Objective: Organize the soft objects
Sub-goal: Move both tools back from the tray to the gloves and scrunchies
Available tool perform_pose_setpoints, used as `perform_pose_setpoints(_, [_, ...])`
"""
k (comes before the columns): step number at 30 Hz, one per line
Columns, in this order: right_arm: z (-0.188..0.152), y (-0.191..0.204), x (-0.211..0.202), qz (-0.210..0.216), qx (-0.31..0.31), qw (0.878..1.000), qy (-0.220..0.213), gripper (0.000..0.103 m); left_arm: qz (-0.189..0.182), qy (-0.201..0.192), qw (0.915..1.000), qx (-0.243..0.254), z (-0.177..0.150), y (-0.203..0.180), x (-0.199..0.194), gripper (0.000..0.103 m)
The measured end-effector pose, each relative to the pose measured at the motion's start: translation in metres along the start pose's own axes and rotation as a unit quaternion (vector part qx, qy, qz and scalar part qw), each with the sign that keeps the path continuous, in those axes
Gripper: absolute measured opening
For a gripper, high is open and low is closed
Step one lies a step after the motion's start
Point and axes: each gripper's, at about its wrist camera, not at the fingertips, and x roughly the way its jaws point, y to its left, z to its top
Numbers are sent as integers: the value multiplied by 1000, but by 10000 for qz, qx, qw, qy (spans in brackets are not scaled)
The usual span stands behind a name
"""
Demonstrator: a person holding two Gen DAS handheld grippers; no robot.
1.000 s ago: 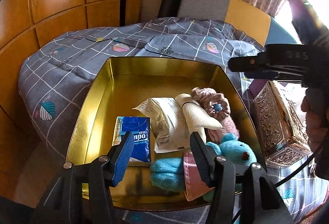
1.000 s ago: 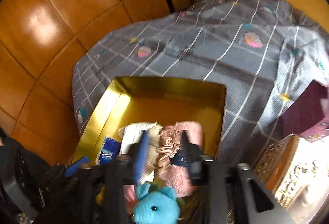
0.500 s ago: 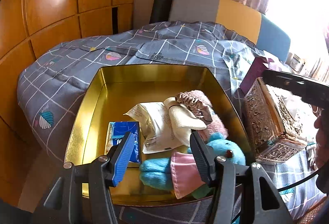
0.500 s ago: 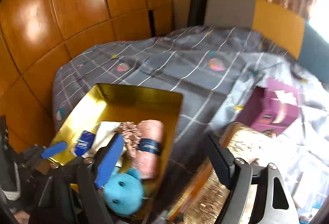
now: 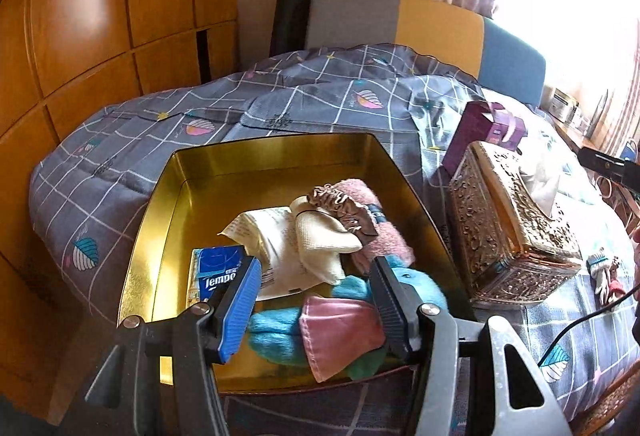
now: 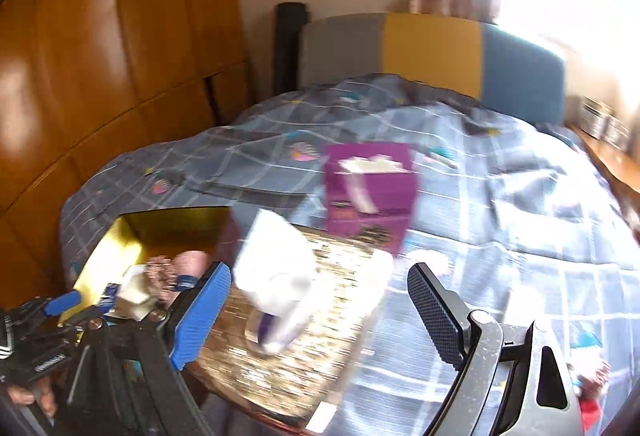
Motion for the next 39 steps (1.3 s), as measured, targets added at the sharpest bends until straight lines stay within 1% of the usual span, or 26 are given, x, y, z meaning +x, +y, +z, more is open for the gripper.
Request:
perform_pose_setpoints(8, [-20, -76, -13, -789, 391, 9960, 164, 91, -130, -113, 9997, 165, 5, -14, -11, 57])
perform_pose_setpoints(11, [-29, -108, -16, -1144, 569, 9915, 256, 91, -208, -170, 9993, 277, 7, -22, -16, 57])
perform_pose_setpoints(14, [-38, -141, -18, -1524, 809, 9843, 370, 91, -305, -200, 9986, 380, 8, -31, -21, 57])
perform_pose_setpoints(16, [-45, -165, -20, -1829, 949, 9777, 415, 91, -361, -205, 9981, 456, 9, -37, -23, 57])
perform_pose_setpoints(19, [-57, -204, -25, -2289, 1269, 9642, 429, 91, -451, -223, 9970, 596, 11, -49, -27, 57])
perform_pose_setpoints(21, [-66, -229, -29, -2580, 1543, 9529, 404, 91, -517, -262, 9958, 709, 12, -57, -30, 57])
perform_pose_setpoints(23, [-78, -253, -34, -2797, 2034, 9372, 442, 91, -603, -281, 9944, 825, 14, -68, -34, 57])
perform_pose_setpoints(24, [-83, -265, -36, -2833, 2375, 9278, 498, 91, -643, -292, 9937, 866, 15, -73, -35, 57])
perform_pose_setpoints(25, [-85, -273, -39, -2784, 2687, 9210, 449, 91, -689, -311, 9928, 926, 16, -79, -36, 57])
perform_pose_setpoints(26, [-87, -280, -41, -2715, 2878, 9175, 404, 91, -735, -324, 9918, 990, 17, -85, -37, 57])
perform_pose_setpoints(29, [-92, -288, -42, -2718, 3068, 9109, 476, 91, -864, -354, 9888, 1163, 18, -102, -41, 57])
perform_pose_setpoints(34, [-92, -288, -46, -2589, 3216, 9101, 362, 91, -1108, -401, 9813, 1524, 19, -132, -44, 57])
perform_pose_setpoints(36, [-94, -291, -51, -2555, 3379, 9054, 264, 91, -1191, -421, 9777, 1680, 20, -145, -45, 57])
perform_pose_setpoints(39, [-99, -301, -61, -2485, 3778, 8919, 69, 92, -1361, -480, 9700, 1957, 22, -167, -48, 57])
